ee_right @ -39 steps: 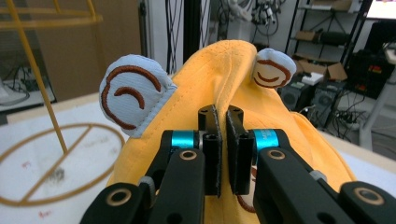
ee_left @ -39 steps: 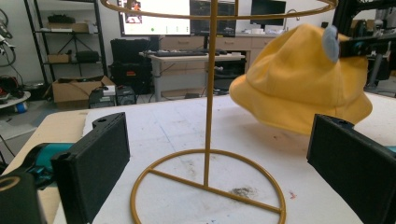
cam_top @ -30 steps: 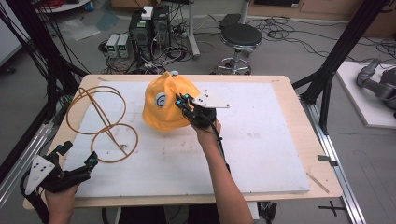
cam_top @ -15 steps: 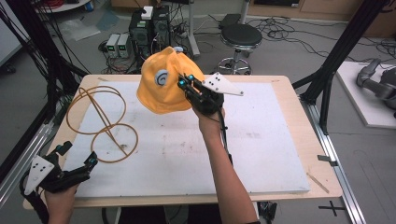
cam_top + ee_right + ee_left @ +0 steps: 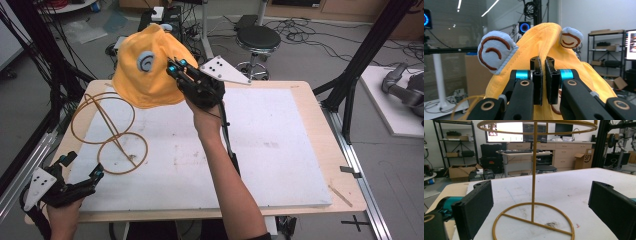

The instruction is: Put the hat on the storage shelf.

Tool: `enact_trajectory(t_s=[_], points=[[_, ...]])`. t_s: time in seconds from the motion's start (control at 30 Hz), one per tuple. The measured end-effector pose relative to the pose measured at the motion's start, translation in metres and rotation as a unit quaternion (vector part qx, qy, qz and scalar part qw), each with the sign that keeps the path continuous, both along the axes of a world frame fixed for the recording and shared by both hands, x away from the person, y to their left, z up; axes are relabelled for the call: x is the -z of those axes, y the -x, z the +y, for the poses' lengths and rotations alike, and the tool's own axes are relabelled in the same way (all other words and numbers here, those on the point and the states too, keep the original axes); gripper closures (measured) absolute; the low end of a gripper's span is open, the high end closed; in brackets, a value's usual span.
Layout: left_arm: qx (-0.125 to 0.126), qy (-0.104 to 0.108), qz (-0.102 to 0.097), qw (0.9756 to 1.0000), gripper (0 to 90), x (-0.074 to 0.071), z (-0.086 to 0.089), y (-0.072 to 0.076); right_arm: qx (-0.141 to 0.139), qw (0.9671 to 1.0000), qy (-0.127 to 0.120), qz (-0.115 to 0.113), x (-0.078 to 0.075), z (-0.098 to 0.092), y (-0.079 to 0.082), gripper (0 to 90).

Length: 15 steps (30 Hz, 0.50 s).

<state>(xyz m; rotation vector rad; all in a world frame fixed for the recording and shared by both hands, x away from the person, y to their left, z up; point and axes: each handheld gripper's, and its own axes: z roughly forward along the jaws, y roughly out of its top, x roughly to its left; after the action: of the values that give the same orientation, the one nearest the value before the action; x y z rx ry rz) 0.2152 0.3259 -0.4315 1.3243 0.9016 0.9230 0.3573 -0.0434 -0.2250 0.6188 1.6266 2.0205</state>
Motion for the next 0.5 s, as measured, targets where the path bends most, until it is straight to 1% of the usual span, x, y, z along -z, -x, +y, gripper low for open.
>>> enact_trajectory(t_s=[0.07,0.17,0.2,0.27,0.3,0.33,0.37,0.4,0.43,0.5], points=[[0.007,-0.002,-0.005,1.0000,6.2,0.000,0.000,0.001,-0.007,1.0000,0.001,-0.001,-0.002,0.009,0.001,87.1],[0.006,-0.006,-0.007,0.9999,6.2,-0.001,-0.001,0.002,-0.021,0.9998,0.005,0.000,-0.003,0.022,0.003,87.1],[0.008,-0.007,-0.007,0.9999,6.2,-0.001,-0.001,0.002,-0.021,0.9998,0.005,0.000,-0.003,0.022,0.003,87.1],[0.004,-0.009,-0.009,0.9999,6.2,0.000,-0.001,0.003,-0.030,0.9996,0.004,0.002,-0.003,0.030,0.005,87.0],[0.003,-0.010,-0.008,0.9999,6.2,-0.001,-0.001,0.003,-0.039,0.9992,0.004,0.005,-0.002,0.039,0.006,87.0],[0.001,-0.010,-0.007,0.9999,6.2,-0.001,0.000,0.003,-0.039,0.9992,0.004,0.005,-0.002,0.039,0.006,87.0],[0.000,-0.009,-0.007,0.9999,6.2,-0.001,0.000,0.004,-0.048,0.9988,0.008,0.009,0.000,0.047,0.007,87.0],[0.000,-0.007,-0.009,0.9999,6.2,-0.001,0.001,0.004,-0.052,0.9985,0.011,0.010,0.001,0.051,0.007,86.9],[-0.001,-0.009,-0.008,0.9999,6.2,-0.001,0.001,0.005,-0.052,0.9985,0.011,0.010,0.001,0.051,0.007,86.9],[-0.002,-0.008,-0.009,0.9999,6.2,-0.001,0.003,0.006,-0.060,0.9980,0.014,0.014,0.004,0.059,0.008,86.9]])
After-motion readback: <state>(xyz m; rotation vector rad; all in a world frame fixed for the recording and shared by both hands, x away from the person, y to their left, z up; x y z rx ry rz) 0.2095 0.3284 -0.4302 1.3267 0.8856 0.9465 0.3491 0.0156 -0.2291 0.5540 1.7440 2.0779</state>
